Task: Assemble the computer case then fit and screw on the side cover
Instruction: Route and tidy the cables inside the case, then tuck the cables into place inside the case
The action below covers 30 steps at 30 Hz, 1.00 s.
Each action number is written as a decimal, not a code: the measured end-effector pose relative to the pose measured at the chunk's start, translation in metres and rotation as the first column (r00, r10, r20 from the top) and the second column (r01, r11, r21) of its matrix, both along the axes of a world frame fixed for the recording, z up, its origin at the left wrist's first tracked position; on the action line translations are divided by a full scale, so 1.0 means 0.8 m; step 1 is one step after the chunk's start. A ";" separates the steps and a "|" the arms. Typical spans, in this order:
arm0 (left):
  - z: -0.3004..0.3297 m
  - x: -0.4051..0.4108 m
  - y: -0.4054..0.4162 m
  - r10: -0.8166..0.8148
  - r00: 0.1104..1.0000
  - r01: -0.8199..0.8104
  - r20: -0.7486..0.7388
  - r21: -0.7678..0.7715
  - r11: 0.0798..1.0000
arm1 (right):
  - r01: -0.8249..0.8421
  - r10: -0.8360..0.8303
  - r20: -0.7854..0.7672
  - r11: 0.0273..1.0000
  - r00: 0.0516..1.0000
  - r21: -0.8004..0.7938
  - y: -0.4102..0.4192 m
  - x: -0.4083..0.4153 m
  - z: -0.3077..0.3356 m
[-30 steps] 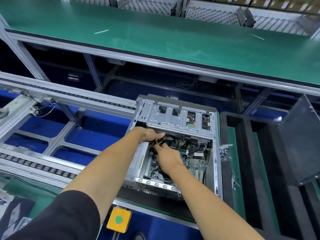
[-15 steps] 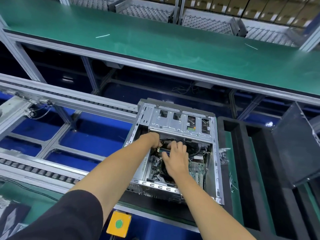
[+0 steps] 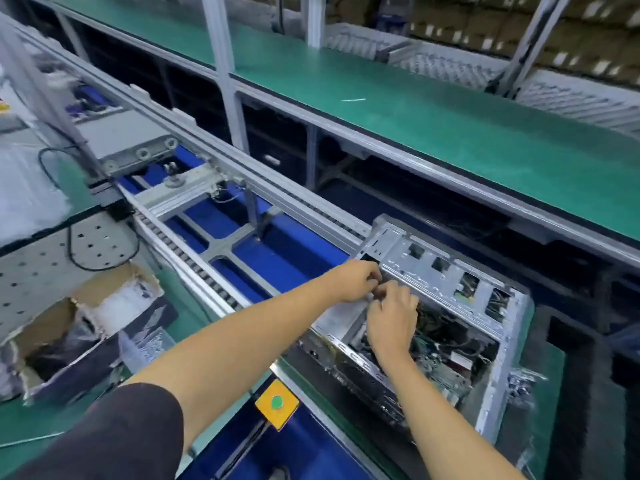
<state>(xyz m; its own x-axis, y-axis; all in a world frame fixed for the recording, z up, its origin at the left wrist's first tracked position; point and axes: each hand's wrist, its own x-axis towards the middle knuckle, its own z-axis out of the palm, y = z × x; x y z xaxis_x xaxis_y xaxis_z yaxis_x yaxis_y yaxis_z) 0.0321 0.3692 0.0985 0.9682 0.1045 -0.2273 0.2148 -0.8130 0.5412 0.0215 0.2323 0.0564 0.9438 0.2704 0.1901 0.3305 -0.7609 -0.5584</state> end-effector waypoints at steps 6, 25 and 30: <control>0.001 -0.175 0.081 0.393 0.863 -0.387 0.319 -0.086 0.918 | -0.287 0.295 0.100 0.954 0.950 -0.089 0.093 -0.071 0.034; -0.107 -0.455 0.460 0.625 0.757 -0.561 -0.189 0.302 0.771 | -0.916 0.808 -0.437 0.317 0.396 -0.246 0.427 -0.308 -0.066; -0.159 -0.426 0.507 0.477 0.823 -0.360 -0.309 0.365 0.859 | -0.891 0.755 -0.493 0.275 0.432 -0.360 0.467 -0.303 -0.107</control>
<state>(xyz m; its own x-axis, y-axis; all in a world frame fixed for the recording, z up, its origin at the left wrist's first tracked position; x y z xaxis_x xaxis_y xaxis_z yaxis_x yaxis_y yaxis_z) -0.3084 0.7751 -0.0291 0.6594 0.5942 -0.4607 0.7073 -0.6980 0.1121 -0.2210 0.6060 -0.0292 0.1406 0.9003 -0.4120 0.8974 -0.2917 -0.3310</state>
